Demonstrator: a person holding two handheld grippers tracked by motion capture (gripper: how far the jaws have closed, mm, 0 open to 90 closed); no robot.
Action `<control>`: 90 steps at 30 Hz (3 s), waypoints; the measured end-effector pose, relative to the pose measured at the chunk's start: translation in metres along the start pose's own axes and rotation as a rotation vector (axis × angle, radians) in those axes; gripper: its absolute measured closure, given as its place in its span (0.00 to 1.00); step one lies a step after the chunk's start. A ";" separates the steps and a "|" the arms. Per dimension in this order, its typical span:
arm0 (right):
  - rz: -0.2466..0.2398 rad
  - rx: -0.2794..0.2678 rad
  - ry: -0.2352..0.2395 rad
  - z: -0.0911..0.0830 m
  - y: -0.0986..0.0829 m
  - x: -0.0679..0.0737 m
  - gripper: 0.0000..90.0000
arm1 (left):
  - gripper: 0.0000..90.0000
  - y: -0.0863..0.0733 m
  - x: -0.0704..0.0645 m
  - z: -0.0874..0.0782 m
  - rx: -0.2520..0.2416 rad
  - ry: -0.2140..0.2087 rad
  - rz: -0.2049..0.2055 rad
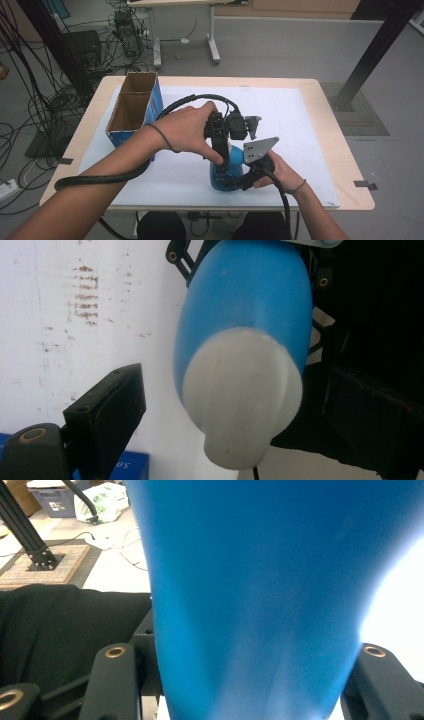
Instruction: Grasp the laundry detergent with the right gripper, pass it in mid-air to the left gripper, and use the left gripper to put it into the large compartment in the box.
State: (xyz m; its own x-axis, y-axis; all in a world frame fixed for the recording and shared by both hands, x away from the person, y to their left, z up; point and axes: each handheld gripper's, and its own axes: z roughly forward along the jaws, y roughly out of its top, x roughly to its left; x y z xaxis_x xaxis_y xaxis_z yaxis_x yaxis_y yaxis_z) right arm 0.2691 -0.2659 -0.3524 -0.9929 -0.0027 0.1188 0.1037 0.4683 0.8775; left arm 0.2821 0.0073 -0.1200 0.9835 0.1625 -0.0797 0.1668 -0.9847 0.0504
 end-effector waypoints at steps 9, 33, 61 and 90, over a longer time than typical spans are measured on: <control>-0.002 0.000 -0.001 0.001 0.000 0.001 0.46 | 0.11 -0.001 0.000 0.000 -0.002 0.000 -0.003; 0.001 -0.001 -0.003 -0.001 0.000 0.001 0.46 | 0.11 0.001 0.000 0.001 0.005 -0.002 -0.002; -0.005 -0.001 -0.001 0.000 0.002 0.002 0.46 | 0.12 0.000 -0.002 0.003 0.009 0.001 -0.001; -0.027 -0.007 0.012 0.000 0.007 0.002 0.46 | 0.14 0.007 -0.003 0.012 0.019 -0.008 0.017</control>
State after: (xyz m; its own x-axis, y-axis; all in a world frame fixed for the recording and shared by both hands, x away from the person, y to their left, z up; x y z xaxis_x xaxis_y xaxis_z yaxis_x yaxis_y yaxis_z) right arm 0.2676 -0.2629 -0.3460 -0.9946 -0.0259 0.1006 0.0773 0.4617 0.8836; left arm 0.2797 -0.0010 -0.1315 0.9857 0.1448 -0.0866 0.1481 -0.9884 0.0330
